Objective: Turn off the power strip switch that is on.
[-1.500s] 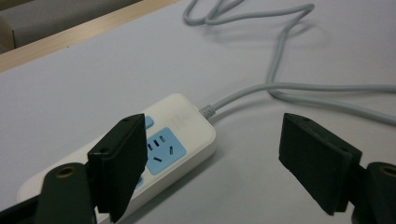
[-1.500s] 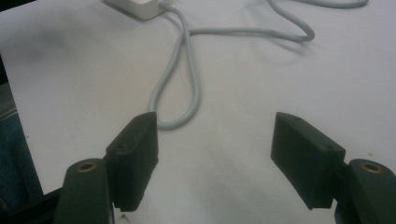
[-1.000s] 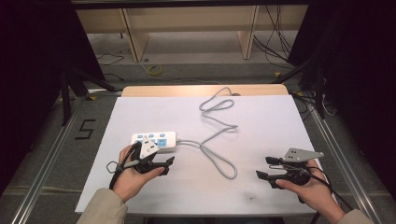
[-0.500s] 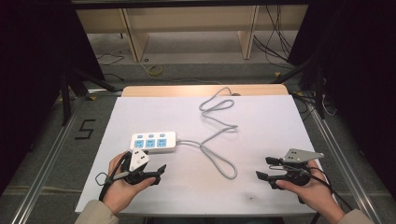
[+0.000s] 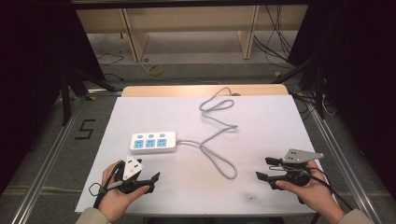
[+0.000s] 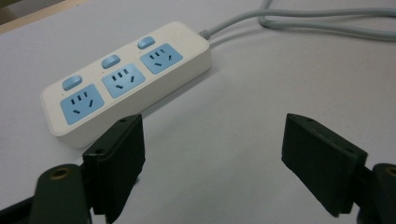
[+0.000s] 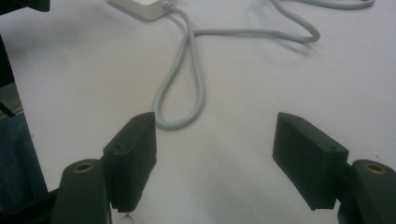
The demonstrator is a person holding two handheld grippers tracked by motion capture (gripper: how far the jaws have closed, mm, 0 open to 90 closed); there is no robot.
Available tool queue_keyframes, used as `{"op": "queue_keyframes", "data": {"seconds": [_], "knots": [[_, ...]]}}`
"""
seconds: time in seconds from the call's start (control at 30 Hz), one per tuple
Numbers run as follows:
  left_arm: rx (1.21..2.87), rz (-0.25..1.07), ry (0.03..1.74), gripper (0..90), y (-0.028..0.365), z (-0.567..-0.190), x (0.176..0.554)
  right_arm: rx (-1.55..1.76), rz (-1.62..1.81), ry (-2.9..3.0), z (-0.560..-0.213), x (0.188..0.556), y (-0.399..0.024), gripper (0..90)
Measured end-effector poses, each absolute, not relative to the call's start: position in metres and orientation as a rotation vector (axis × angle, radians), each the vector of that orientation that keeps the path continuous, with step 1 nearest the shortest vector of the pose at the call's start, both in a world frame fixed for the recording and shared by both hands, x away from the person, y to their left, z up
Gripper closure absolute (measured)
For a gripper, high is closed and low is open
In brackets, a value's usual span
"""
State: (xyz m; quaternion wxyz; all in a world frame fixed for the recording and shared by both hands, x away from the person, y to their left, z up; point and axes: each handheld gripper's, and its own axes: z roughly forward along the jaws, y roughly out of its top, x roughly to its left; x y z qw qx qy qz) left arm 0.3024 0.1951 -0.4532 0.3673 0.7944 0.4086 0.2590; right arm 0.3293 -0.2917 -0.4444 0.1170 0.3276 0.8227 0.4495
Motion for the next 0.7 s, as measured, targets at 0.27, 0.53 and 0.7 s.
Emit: {"op": "queue_keyframes", "data": {"seconds": [0.27, 0.53, 0.7], "knots": [[2.052, 0.668, 1.033, 20.9, 0.192, -0.455, 0.303, 0.953, 1.317, 2.416, -0.445, 0.329, -0.290, 30.8], [2.069, 0.677, 1.022, 20.8, 0.190, -0.456, 0.304, 0.952, 1.317, 2.415, -0.445, 0.330, -0.291, 30.7], [2.067, 0.641, 0.979, 20.4, 0.170, -0.452, 0.308, 0.964, 1.316, 2.407, -0.445, 0.331, -0.291, 29.9]]}}
